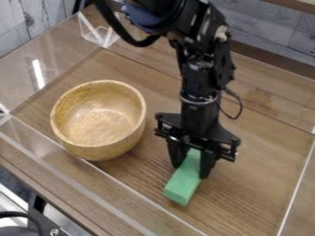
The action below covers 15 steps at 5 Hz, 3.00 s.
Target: Put green stick into wooden bowl
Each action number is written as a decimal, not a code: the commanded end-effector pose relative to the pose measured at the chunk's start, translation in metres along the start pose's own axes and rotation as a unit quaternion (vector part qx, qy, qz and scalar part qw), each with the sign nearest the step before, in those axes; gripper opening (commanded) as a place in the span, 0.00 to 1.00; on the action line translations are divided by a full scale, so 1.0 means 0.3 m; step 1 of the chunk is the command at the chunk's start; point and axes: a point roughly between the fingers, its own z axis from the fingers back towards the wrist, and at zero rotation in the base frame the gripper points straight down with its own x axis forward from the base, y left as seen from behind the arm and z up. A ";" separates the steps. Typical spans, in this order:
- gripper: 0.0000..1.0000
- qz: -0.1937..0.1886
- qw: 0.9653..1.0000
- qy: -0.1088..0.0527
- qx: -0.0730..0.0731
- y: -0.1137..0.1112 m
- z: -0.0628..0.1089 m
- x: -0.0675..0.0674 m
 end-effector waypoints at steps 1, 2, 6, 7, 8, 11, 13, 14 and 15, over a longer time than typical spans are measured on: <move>0.00 -0.001 0.999 -0.050 -0.020 -0.010 0.124 0.043; 0.00 0.013 0.997 -0.072 -0.034 0.024 0.232 0.060; 0.00 0.035 0.994 -0.105 -0.009 0.466 0.356 0.030; 0.00 0.029 0.994 -0.102 -0.004 0.538 0.335 0.011; 0.00 0.019 0.995 -0.093 0.000 0.558 0.300 -0.006; 0.00 -0.011 0.998 -0.063 -0.014 0.437 0.262 -0.039; 0.00 -0.008 0.998 -0.056 -0.016 0.429 0.250 -0.037; 0.00 -0.006 0.998 -0.052 -0.018 0.424 0.244 -0.035; 0.00 -0.005 0.999 -0.048 -0.019 0.419 0.238 -0.034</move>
